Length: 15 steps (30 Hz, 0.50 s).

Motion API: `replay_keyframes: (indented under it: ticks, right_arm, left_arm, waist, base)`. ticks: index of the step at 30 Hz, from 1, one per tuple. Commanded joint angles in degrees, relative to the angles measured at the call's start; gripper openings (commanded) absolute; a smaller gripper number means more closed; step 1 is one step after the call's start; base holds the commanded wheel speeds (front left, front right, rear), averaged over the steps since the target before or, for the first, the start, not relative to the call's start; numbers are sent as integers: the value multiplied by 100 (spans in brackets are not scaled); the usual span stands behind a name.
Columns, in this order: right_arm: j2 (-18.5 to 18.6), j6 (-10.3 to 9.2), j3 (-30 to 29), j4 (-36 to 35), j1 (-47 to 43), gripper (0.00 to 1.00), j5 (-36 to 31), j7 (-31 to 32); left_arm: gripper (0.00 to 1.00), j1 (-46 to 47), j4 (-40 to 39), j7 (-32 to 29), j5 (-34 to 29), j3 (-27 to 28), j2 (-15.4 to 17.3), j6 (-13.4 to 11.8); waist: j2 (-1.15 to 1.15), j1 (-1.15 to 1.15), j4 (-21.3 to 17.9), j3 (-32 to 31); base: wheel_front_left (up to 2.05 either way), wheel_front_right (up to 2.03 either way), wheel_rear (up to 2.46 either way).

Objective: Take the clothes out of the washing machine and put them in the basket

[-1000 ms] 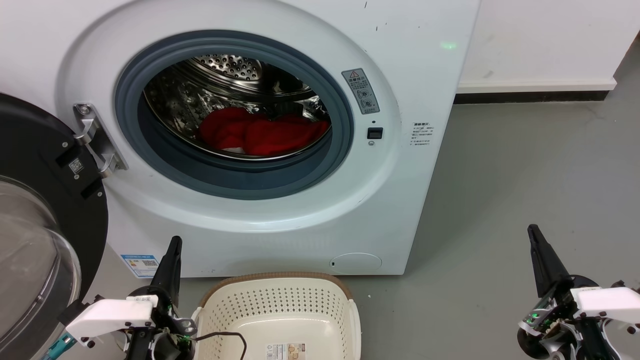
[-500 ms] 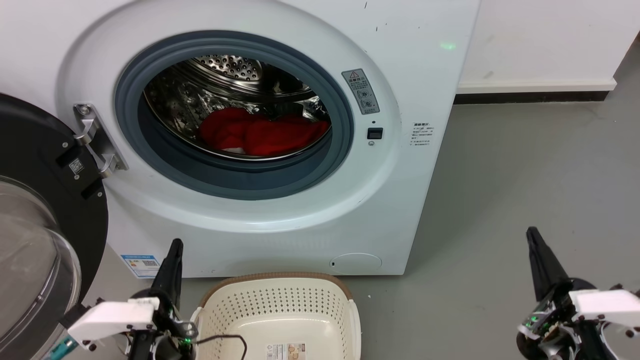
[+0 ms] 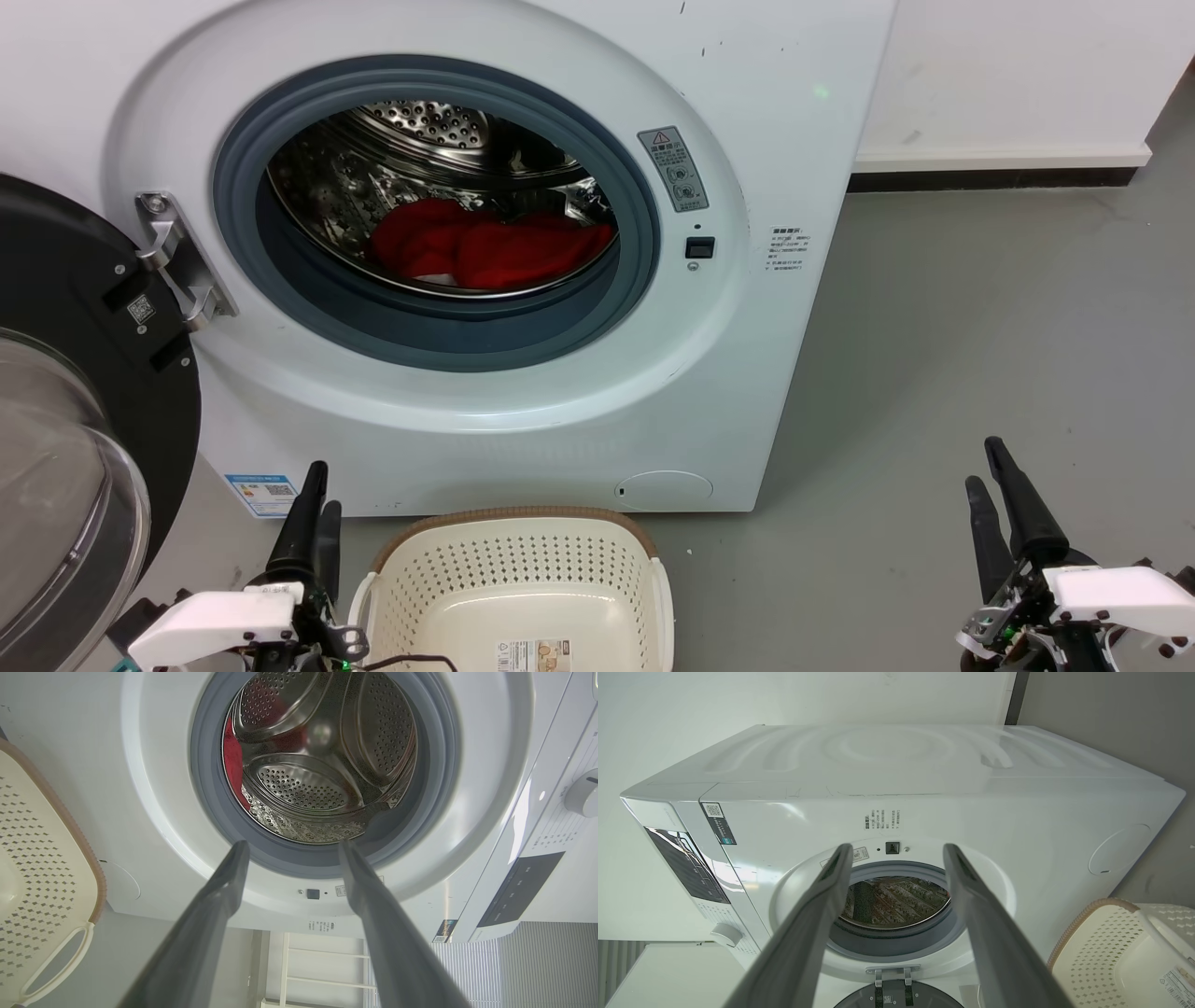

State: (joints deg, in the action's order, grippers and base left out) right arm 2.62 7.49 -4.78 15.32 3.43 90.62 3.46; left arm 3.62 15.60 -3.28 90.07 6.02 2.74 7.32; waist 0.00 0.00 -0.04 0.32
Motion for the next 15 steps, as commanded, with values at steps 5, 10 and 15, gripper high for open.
replay_keyframes:
  ticks: [5, 10, 15]
  right_arm:
    - [15, 0, -24, -78, 35, 100, -337, -156]
    - [17, 0, -255, -43, 100, 100, -1249, -329]
    - [18, 0, -396, -251, 144, 100, -2144, -445]
  left_arm:
    - [100, 26, -27, 154, -455, 181, 10, 4]
    - [100, 23, -157, 325, -1129, 390, 11, -120]
    - [100, -11, -375, 439, -1614, 472, 12, -193]
  waist:
    - [0, 0, -1, 4]
    - [0, 0, -5, 13]
    - [0, 0, -6, 30]
  base:
    - [0, 0, 0]
    - [0, 0, 0]
    - [0, 0, 0]
